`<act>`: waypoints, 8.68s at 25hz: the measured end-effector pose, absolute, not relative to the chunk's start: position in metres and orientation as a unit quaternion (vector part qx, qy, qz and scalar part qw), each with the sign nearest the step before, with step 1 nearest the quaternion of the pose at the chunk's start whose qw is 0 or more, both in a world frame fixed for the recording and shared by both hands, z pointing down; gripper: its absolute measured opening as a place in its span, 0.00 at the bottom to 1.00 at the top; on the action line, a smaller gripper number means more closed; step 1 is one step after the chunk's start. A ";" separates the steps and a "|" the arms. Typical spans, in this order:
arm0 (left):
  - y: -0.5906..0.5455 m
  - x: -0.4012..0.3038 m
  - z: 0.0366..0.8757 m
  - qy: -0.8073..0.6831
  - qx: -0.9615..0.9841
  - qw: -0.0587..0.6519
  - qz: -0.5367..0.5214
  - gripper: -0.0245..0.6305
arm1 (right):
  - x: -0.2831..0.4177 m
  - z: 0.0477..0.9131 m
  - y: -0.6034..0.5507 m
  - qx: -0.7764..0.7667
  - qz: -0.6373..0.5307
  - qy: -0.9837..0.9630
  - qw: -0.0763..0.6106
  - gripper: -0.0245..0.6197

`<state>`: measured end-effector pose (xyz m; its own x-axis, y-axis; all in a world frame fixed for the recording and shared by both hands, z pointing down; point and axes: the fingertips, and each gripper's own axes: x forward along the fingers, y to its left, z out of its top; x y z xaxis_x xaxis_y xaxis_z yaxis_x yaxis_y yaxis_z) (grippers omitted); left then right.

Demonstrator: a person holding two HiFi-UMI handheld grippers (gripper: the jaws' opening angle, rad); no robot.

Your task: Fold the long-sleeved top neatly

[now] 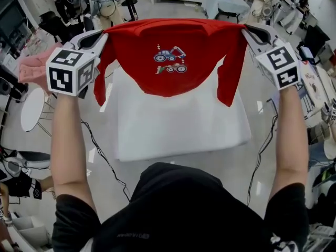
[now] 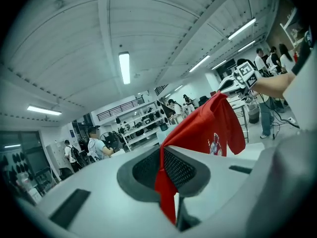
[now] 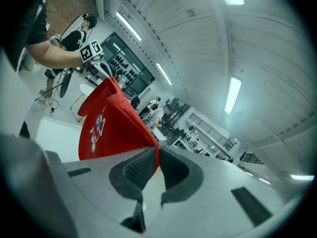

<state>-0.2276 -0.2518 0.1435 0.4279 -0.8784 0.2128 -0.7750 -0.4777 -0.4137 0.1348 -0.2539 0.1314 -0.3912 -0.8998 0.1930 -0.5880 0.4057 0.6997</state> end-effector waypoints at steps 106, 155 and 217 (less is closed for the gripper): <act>-0.396 -0.233 0.558 0.480 -0.772 -0.303 -0.288 0.21 | 0.140 0.561 -0.423 0.371 0.182 -0.820 0.395 0.05; -0.021 -0.152 0.641 0.501 -0.722 -0.339 -0.337 0.07 | 0.190 0.638 -0.077 0.327 0.422 -0.794 0.292 0.08; -0.025 -0.168 0.520 0.634 -0.694 -0.274 -0.202 0.11 | 0.429 0.346 -0.362 0.532 0.128 -0.786 0.286 0.07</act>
<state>-0.1677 -0.0248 0.5201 0.1141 -0.7694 0.6285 -0.9912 -0.0457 0.1240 0.4289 -0.3620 0.3455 -0.2696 -0.7639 0.5863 -0.9104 0.4006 0.1034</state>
